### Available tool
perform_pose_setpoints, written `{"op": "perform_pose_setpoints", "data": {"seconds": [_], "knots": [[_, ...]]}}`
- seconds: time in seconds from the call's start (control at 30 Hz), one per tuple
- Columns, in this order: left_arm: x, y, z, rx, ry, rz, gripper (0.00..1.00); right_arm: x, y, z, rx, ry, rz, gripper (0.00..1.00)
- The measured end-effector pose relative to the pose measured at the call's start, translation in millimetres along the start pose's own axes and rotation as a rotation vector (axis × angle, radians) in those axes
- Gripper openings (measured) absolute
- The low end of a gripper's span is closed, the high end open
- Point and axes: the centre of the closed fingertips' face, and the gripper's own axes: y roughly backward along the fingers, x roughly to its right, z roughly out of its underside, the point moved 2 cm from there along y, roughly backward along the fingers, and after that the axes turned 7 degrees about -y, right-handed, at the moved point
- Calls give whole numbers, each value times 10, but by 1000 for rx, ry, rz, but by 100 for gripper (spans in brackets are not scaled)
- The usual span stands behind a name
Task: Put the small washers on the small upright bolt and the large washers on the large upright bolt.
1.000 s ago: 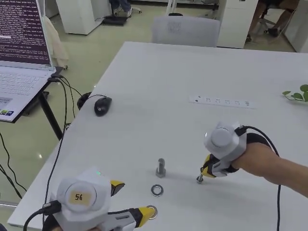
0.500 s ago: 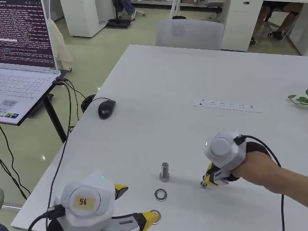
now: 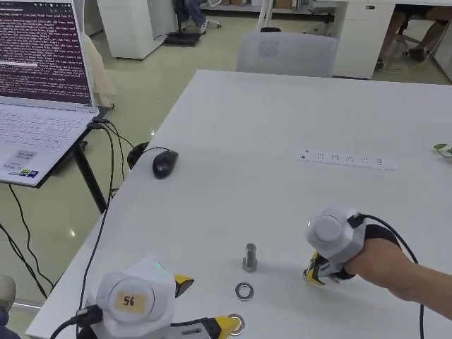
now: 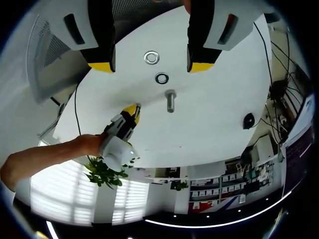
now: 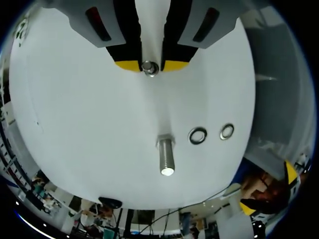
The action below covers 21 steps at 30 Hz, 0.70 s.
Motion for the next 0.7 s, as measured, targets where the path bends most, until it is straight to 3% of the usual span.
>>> {"op": "perform_pose_setpoints", "data": {"seconds": [0.17,0.3,0.4,0.57,0.7], "knots": [[-7,6,11,0,3,-1,57,18,83,57,17,-23,26,19],[-8,7,4,2,-1,1,57,0,199,181,38,-93,50,21],[-18,11,-1,6,1,-2,57,-100,273,305,49,-107,66,22],[-7,14,-4,8,-3,2,57,-335,248,619,21,-127,48,22],[-9,19,0,9,-5,3,57,-517,228,713,16,-110,31,23]]}}
